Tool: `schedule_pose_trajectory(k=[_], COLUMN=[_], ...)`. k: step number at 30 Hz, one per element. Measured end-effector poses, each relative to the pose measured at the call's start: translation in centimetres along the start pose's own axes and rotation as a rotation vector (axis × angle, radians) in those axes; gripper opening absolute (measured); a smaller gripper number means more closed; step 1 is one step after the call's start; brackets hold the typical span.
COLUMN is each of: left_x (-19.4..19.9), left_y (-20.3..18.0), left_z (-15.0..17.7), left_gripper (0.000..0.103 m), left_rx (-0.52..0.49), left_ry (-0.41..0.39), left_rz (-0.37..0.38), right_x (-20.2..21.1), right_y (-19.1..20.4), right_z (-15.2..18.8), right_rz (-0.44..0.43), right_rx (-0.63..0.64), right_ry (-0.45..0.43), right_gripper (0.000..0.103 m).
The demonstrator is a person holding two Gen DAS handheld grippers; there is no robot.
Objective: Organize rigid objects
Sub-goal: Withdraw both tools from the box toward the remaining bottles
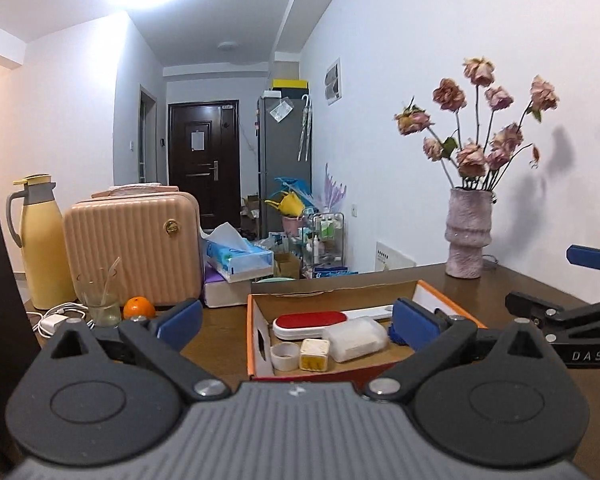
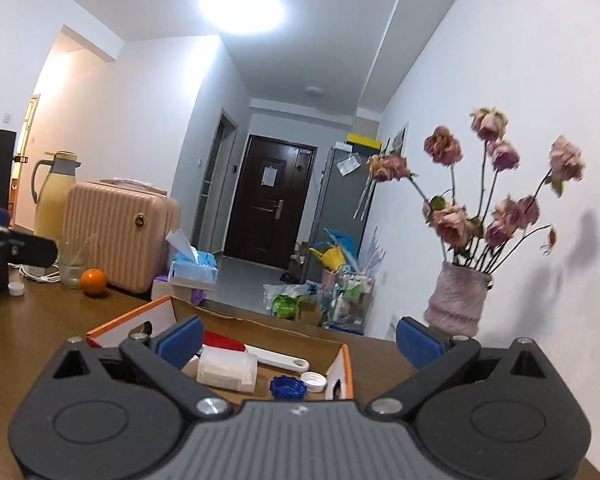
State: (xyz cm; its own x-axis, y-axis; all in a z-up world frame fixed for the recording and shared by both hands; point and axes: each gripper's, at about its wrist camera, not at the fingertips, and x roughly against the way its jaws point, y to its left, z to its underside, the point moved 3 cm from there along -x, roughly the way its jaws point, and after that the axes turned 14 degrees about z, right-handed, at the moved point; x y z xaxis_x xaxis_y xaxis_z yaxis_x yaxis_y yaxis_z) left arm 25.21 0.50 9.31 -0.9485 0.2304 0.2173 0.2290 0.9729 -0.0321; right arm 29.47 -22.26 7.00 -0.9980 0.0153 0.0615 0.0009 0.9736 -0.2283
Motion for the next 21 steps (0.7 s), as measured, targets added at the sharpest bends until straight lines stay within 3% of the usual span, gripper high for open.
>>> schedule_pose_trajectory(k=[6,13,17,21], left_x=[4.4,10.2,12.5,12.2], left_y=[-2.1,-4.9,-6.2,-7.1], left_z=[2.3,7.7,10.2,12.2], left_gripper=[0.103,0.103,0.103,0.103], left_rx=[0.016,0.031,0.005,0.063], left_ry=[-0.023,-0.025,0.006,0.085], left_rz=[0.016,-0.009,-0.017,0.013], right_x=[4.9,10.7,14.0,16.4], right_y=[-1.6,-1.3,-0.4,0.1], right_z=[1.1,5.4,8.2,11.0], right_rz=[0.033,-0.018,-0.102,-0.115], right_rx=[-0.101,-0.154,-0.161,-0.177], right_ry=[0.027,0.105,0.160,0.237], right_gripper=[0.103,0.103,0.103,0.103])
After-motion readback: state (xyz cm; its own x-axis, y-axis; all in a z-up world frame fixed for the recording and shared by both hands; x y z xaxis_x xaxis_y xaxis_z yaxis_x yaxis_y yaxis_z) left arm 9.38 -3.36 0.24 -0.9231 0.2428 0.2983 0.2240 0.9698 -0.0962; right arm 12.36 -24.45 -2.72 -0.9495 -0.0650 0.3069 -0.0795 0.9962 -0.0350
